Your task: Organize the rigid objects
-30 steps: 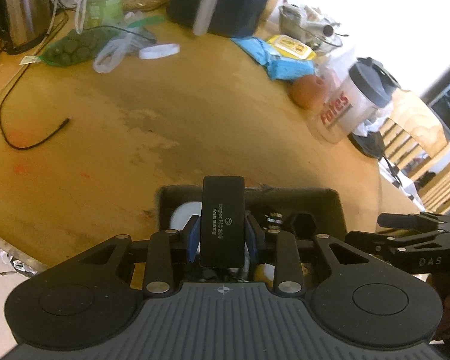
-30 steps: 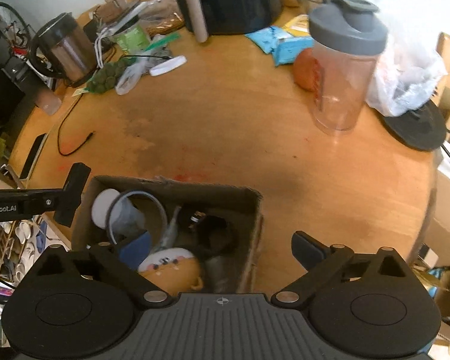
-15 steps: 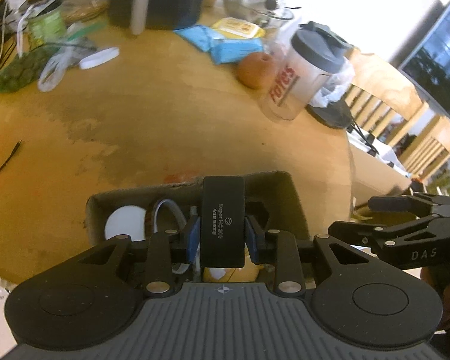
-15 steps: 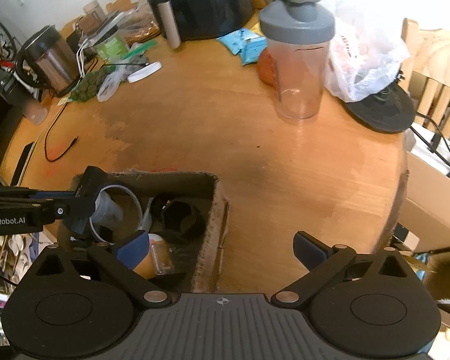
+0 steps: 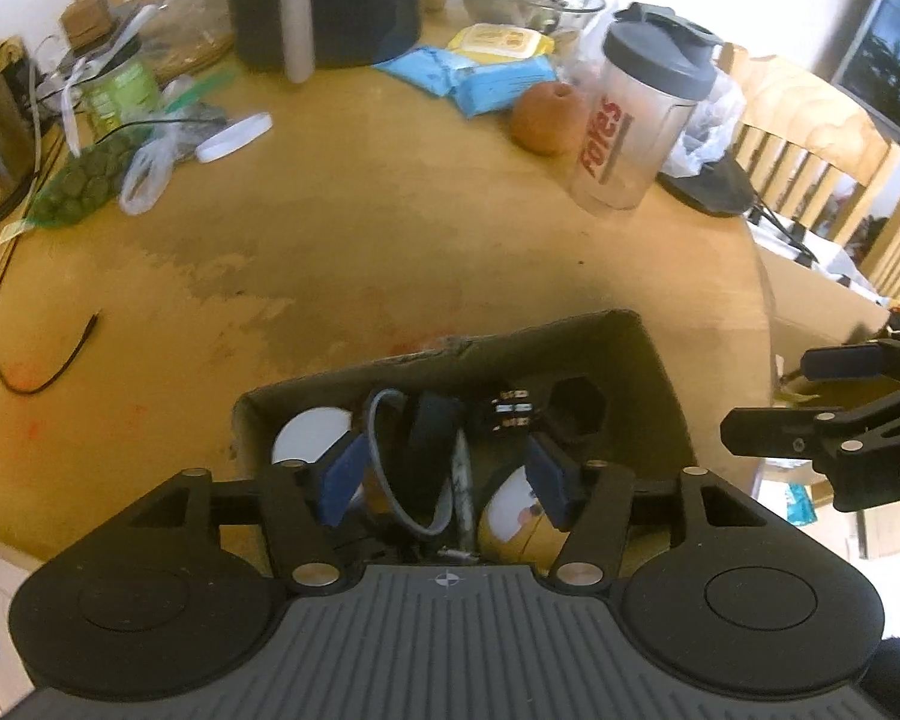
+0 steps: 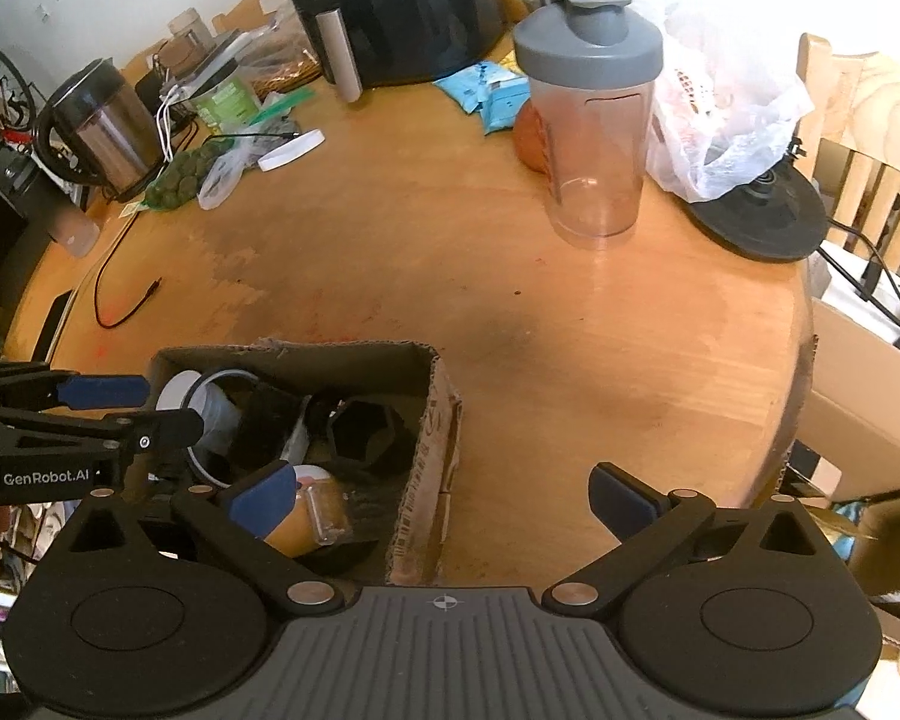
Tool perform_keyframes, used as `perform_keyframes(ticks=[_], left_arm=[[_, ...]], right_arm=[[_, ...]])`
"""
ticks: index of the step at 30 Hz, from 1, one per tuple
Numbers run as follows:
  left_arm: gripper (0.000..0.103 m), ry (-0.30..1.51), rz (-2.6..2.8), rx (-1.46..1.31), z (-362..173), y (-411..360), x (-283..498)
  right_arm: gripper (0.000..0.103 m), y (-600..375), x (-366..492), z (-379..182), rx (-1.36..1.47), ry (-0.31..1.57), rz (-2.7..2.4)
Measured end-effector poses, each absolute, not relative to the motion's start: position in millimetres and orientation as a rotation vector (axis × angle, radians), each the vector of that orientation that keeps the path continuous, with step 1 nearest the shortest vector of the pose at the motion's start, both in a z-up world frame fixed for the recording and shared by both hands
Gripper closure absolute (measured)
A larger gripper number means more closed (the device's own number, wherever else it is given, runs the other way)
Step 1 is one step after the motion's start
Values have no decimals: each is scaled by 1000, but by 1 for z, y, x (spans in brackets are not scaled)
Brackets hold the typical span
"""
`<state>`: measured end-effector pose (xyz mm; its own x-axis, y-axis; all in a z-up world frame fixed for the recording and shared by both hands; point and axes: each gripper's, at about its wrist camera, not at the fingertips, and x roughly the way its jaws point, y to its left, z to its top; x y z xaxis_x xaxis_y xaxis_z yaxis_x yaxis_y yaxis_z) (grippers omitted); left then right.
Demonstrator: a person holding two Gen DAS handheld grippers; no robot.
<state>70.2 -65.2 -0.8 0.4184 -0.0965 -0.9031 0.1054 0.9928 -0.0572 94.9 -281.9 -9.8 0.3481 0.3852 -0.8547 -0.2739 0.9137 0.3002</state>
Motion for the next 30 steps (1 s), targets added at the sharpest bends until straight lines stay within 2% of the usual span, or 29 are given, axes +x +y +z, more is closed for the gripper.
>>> perform_keyframes(ticks=[10,12,16,18,20,23,30], left_arm=[[43,1116,-1,-29,3,-45,59],[35,1109,31,-44,3,-40,56],[30,1088,79,-76,6,-31,49],[21,1080,107,-89,7,-28,47],[16,1076,137,-102,8,-25,44],[0,1072,181,-132,10,-20,41],[0,1079,223,-130,13,-17,39]], right_arm=[[0,-253,96,-4,-8,1125,468],[0,-248,96,-3,-44,1120,468],[0,-238,97,0,-88,1113,484],[0,-233,97,1,-110,1105,495],[0,-228,97,2,-136,1096,500],[0,-220,94,3,-191,1069,499],[0,-210,94,7,-234,1071,505]])
